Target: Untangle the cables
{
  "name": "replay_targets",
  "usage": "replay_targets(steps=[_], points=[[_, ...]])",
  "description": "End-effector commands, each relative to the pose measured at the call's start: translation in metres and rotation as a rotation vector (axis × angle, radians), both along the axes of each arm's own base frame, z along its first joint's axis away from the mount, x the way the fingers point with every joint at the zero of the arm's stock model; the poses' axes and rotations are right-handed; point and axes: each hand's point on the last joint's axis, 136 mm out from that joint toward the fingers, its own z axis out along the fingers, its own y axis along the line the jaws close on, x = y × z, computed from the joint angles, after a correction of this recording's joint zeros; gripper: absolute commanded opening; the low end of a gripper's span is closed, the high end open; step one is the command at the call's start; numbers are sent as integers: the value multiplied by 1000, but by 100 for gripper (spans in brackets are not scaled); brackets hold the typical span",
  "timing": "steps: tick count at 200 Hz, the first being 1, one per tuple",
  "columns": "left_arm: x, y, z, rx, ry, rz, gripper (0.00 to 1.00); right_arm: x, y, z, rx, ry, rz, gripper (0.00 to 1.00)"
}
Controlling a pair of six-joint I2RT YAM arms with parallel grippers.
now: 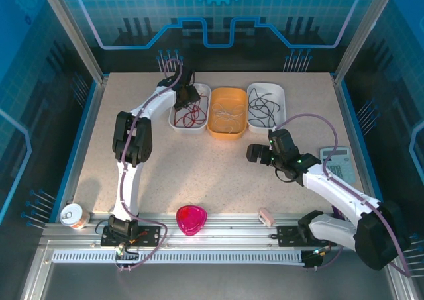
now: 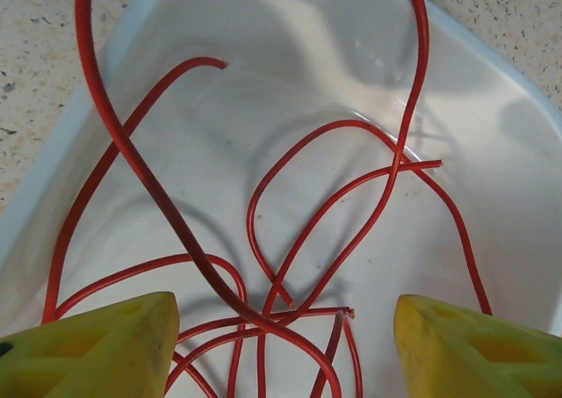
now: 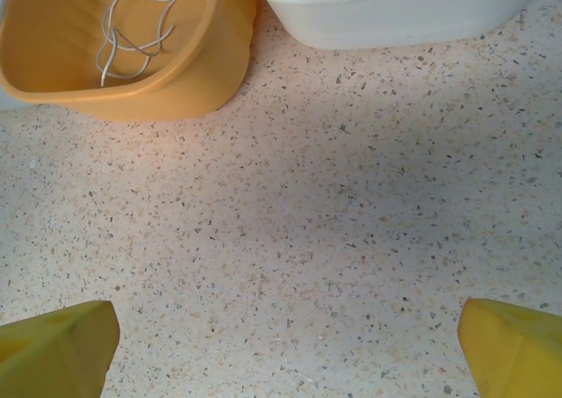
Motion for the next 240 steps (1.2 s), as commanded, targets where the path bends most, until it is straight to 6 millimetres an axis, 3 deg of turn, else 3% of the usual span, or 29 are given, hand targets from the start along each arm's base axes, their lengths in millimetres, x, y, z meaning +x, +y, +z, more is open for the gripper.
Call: replay_targets(steps=[1,28,49,72,107,153,164,191,240], points=[[-2,10,-8,24,26,32,62,2,-2,-3,17,7,-17,100],[-1,9,-9,26,23,25,34,3,-1,-4,21,11,-17,100],[-1,8,-7,36,18,5,22,2,0,-4,22,11,-17,100],[-2,9,-8,55,20,-10,22,2,-1,-6,20,13,-17,100],[-3,9,-18,50,45,-8,43,2,0,-7,25,14,-14,100],[0,9,-27,56,59,-6,41,1,1,-8,25,17,-12,100],[1,9,-29,62,65,-8,38,1,0,-9,23,18,-14,100],[-2,7,-24,63,60,-18,15,0,-1,-10,21,20,-16,100],[-15,1,-2,40,26,-55,0,3,2,-11,25,24,-8,100]])
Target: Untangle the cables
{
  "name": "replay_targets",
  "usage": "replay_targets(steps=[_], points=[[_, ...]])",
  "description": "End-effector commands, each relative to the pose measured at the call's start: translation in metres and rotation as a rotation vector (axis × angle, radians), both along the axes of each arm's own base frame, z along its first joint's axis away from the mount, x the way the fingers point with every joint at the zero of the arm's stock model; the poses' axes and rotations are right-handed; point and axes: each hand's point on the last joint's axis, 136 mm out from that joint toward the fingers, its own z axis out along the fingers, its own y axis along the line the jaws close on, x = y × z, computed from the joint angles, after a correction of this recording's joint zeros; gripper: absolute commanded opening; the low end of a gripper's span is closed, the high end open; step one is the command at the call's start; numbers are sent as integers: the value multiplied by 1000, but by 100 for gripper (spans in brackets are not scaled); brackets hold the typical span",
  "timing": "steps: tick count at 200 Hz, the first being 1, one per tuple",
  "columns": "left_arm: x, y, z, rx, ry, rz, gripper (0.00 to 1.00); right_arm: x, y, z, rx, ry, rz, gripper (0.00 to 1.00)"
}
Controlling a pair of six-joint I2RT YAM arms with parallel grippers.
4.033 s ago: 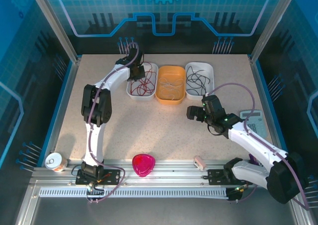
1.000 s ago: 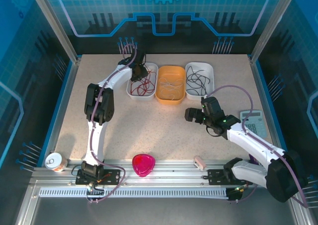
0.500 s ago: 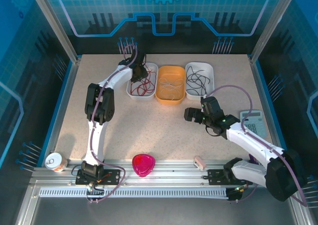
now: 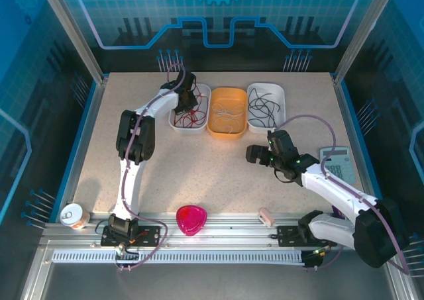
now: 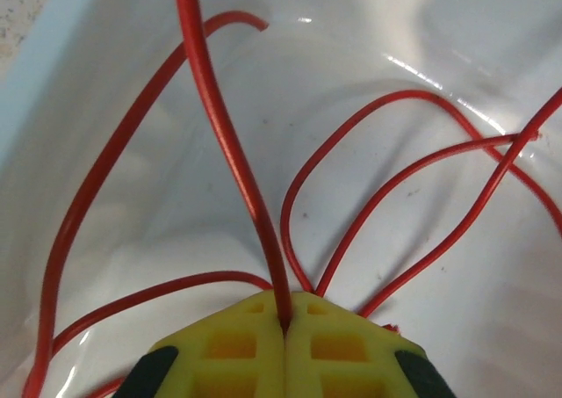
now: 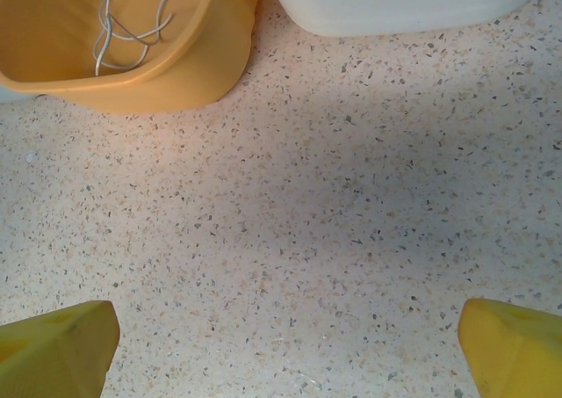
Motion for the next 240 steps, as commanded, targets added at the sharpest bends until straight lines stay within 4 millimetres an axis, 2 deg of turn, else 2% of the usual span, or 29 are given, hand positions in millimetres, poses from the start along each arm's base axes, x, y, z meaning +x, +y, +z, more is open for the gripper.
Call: replay_targets(steps=[1,53,89,180,196,240], points=[[-8,-3,33,-16,-42,-29,0,3,0,-2,17,9,-15,100],[-28,-12,54,-34,-30,-137,0,6,4,-4,25,17,-6,100],[-42,-16,59,-38,24,-204,0,7,5,-3,30,13,-5,100],[-68,-24,36,-54,176,-313,0,1,2,-8,38,21,-15,100],[-67,-23,28,-54,201,-318,0,1,2,-9,39,21,-17,100],[-49,-25,14,-47,212,-313,0,0,3,-10,48,23,-17,100]])
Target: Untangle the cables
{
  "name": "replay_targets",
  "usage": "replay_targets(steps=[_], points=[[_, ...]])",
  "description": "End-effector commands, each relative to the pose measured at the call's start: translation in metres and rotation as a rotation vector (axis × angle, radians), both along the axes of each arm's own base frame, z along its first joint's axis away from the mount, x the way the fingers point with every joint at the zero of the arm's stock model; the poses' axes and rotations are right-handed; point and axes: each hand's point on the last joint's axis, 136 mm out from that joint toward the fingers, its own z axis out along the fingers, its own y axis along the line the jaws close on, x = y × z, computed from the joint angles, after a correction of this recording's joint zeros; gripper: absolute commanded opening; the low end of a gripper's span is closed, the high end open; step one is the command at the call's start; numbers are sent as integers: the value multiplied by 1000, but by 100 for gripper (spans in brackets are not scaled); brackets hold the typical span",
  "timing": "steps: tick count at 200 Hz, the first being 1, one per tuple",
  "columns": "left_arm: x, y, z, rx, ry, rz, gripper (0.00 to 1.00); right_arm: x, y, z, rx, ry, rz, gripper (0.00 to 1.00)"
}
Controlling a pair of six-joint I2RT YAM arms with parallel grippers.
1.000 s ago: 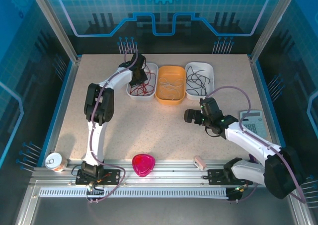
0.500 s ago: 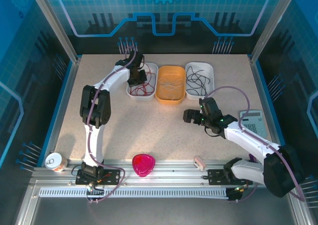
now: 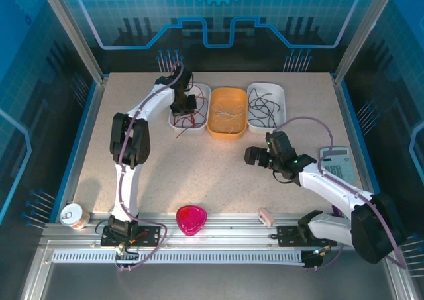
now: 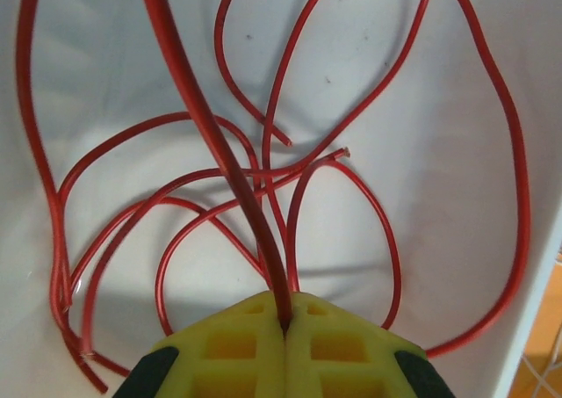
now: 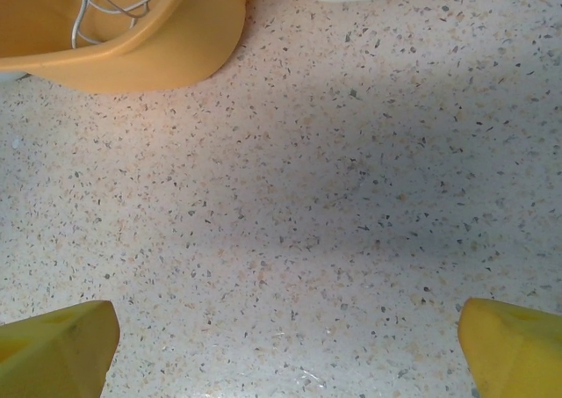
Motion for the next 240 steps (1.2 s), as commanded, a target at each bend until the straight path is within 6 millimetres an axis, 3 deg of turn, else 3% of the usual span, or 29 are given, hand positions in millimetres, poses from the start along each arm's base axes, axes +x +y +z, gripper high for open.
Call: replay_targets(steps=[1,55,74,91,124,148,172,189,209,240], points=[[1,-3,-16,6,60,-37,0,2,-1,4,31,-15,-21,100],[11,6,-31,65,105,-38,0,0,0,8,42,-33,-21,100],[13,10,-23,78,88,-37,15,0,0,8,40,-34,-19,100],[15,10,-2,71,46,-35,31,1,2,8,40,-37,-9,100],[20,8,57,36,-80,-37,48,3,2,10,29,-42,-6,100],[14,9,89,25,-132,-40,56,3,2,12,28,-46,-7,100],[0,13,112,20,-175,-51,61,3,1,14,28,-52,-8,100],[-20,18,118,35,-179,-67,64,2,-1,14,22,-53,-11,100],[-52,29,112,85,-151,-74,65,1,-3,14,15,-54,-17,100],[-104,36,83,113,-85,-86,63,1,-5,15,4,-57,-18,100]])
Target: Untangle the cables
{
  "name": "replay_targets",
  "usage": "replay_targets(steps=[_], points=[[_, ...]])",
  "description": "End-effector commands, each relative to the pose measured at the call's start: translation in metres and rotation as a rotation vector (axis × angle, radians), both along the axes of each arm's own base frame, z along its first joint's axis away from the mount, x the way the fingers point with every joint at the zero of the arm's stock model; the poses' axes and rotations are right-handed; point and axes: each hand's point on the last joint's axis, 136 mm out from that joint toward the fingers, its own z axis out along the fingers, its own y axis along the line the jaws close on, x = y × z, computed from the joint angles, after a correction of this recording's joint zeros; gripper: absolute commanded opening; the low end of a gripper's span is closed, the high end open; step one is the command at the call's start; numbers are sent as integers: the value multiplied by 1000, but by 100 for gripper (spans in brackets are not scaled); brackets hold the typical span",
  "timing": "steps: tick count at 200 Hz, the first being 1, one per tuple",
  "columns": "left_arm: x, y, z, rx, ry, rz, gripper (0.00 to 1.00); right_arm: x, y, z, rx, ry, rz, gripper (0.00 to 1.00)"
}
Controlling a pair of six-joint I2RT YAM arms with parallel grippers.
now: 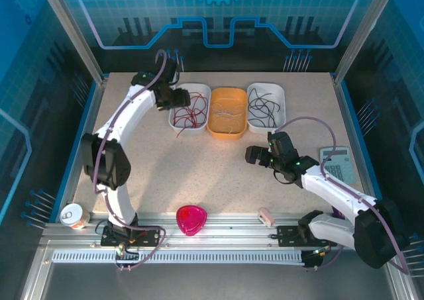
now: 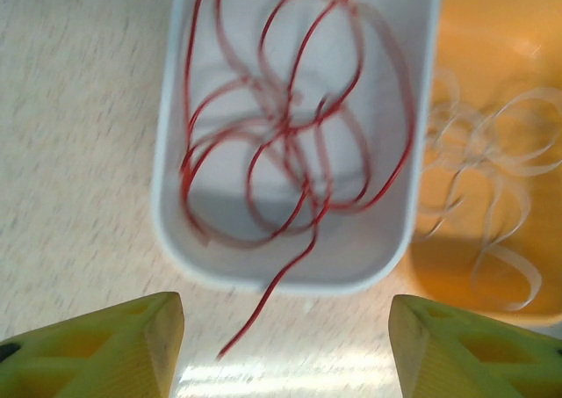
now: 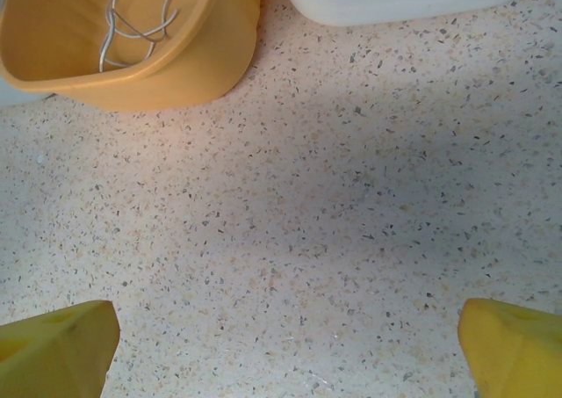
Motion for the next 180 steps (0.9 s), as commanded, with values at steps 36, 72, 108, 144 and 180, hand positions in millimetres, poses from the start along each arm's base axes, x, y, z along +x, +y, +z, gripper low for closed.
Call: replay_targets(steps=[36,72,108,144,180], points=[[-54,-3,-54,77,66,-61,63,1,-3,5,-27,-13,-2,100],[-47,-5,-78,107,48,-87,60,1,-2,4,-17,-11,-4,100],[-37,0,-95,163,45,-90,56,0,-3,6,-23,-14,-5,100],[-31,-3,-105,160,53,-96,50,2,-3,8,-28,-18,-4,100],[-30,-2,-108,166,71,-92,42,6,0,8,-28,-12,4,100]])
